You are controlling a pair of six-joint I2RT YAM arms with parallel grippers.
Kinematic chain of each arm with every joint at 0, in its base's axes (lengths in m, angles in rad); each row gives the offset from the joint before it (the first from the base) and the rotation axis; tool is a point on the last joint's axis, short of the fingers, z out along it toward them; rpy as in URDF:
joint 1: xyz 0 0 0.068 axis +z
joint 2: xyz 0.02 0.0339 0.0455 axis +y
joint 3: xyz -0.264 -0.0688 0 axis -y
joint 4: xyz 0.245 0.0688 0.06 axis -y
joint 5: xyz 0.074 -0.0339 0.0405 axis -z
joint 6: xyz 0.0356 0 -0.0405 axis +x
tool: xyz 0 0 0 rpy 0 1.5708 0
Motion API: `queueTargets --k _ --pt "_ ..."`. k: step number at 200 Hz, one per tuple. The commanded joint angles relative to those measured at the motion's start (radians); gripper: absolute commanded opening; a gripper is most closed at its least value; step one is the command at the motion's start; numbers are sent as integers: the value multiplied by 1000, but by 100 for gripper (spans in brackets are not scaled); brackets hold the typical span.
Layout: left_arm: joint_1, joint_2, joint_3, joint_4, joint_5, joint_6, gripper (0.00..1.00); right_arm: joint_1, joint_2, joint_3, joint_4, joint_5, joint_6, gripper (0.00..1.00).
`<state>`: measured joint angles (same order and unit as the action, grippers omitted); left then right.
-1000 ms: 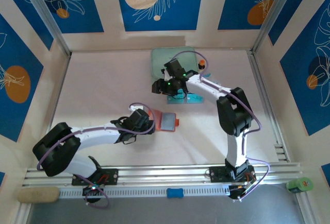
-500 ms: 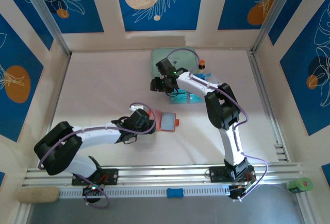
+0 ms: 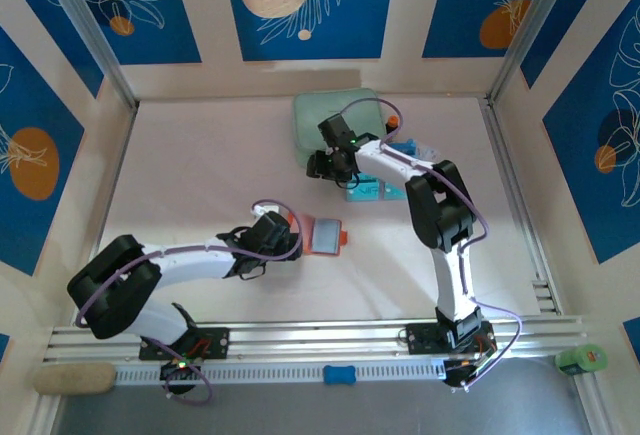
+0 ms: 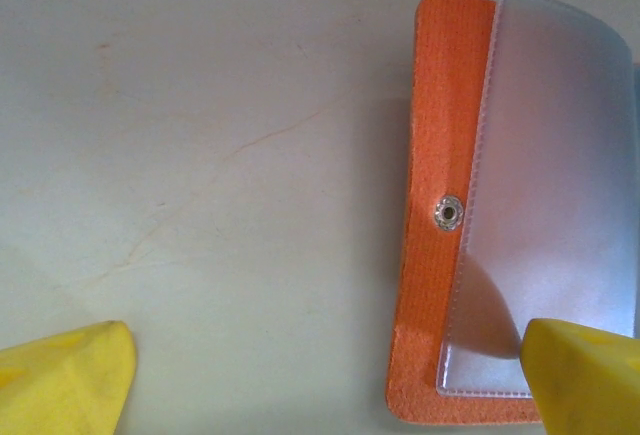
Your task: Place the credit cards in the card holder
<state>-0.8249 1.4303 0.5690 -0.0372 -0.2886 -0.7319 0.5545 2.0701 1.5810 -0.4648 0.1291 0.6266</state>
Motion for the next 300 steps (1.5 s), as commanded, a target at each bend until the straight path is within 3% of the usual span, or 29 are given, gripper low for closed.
queueTargets --k 1,69,141,174,198,226,243,300 --pt "9 10 -4 8 12 -9 98 -16 -134 -21 45 -103 -31 55" --pt "8 15 -1 8 11 -9 98 -140 -323 -148 0 -88 -90 54" --pt "9 28 13 9 22 -6 98 -561 -478 -365 121 -231 38 53" --pt "9 28 14 2 19 -4 98 -721 -402 -325 145 -339 114 48" --pt "9 27 16 -3 22 -9 98 -783 -288 -235 129 -426 132 36" --pt "8 25 16 -4 23 -18 98 -799 -147 -112 103 -512 128 14" --pt "8 25 14 -5 23 -26 98 -797 -73 -50 93 -560 130 7" --pt "8 19 10 -13 19 -38 98 -764 102 74 71 -713 100 0"
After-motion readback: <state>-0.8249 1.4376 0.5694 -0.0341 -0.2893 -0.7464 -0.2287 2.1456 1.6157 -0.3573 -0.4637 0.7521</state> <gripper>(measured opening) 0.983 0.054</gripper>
